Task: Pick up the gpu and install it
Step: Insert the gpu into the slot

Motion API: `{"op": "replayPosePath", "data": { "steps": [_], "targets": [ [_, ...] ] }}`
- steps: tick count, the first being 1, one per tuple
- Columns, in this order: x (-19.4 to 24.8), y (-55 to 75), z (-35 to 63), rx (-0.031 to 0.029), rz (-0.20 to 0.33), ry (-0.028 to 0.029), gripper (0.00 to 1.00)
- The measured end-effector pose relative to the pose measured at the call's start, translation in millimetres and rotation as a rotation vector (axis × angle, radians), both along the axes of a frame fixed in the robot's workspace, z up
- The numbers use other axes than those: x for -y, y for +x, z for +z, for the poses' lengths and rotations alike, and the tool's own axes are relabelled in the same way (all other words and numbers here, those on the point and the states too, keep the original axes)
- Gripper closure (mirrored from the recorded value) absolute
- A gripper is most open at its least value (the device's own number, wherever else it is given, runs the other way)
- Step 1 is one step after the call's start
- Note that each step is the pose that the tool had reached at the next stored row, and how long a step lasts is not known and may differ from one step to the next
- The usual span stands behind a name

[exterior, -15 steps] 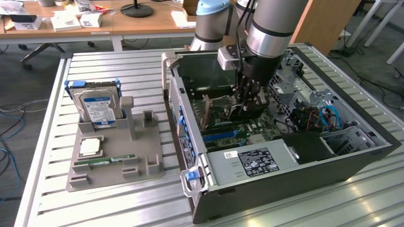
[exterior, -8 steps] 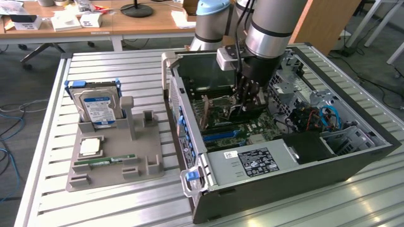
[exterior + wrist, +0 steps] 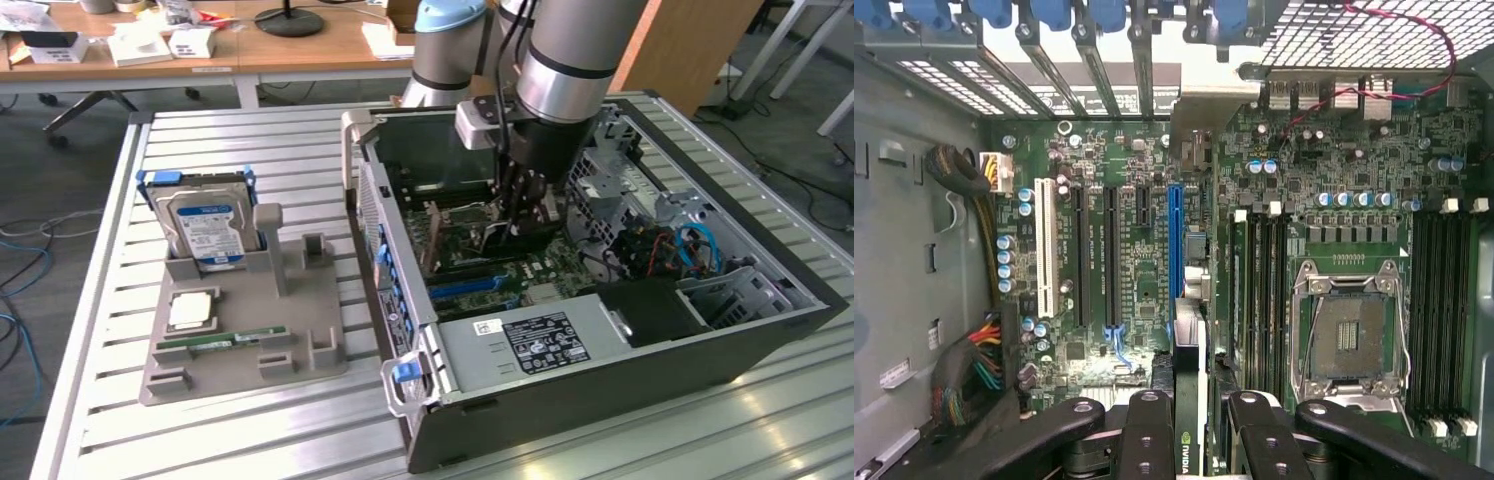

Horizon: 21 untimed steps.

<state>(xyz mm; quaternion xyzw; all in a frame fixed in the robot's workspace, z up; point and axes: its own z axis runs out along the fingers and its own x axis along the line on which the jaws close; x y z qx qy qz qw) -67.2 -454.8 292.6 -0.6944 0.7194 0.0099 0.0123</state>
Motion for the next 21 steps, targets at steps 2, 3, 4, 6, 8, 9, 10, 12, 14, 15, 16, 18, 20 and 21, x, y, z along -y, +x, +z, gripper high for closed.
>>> {"op": "replayPosePath", "data": {
  "steps": [2,3,4,6,8,9,10,12,14,15,16,18,20,21],
  "targets": [
    [0.0,-1.0,0.0,0.0001,0.0,0.0,0.74],
    [0.0,-1.0,0.0,0.0001,0.0,0.0,0.74],
    [0.0,-1.1,0.0,0.0001,0.0,0.0,0.74],
    [0.0,-1.1,0.0,0.0001,0.0,0.0001,0.74],
    [0.0,-1.1,-0.1,0.0,0.0,-0.0001,0.74],
    [0.0,-1.1,-0.6,0.0,0.0,0.0001,0.74],
    [0.0,-1.1,-1.3,0.0001,0.0,0.0001,0.74],
    [0.0,-1.1,-3.1,0.0001,0.0,-0.0001,0.74],
    [0.0,-1.1,-4.7,0.0001,0.0,0.0,0.74],
    [0.0,-1.1,-5.4,0.0001,0.0,0.0,0.74],
    [0.0,-1.1,-6.1,0.0,0.0,0.0001,0.74],
    [0.0,-1.1,-7.4,0.0001,0.0,0.0,0.74],
    [0.0,-1.1,-8.1,0.0,0.0,-0.0001,0.74],
    [0.0,-1.1,-8.0,0.0,0.0,-0.0002,0.74]
  ]
}}
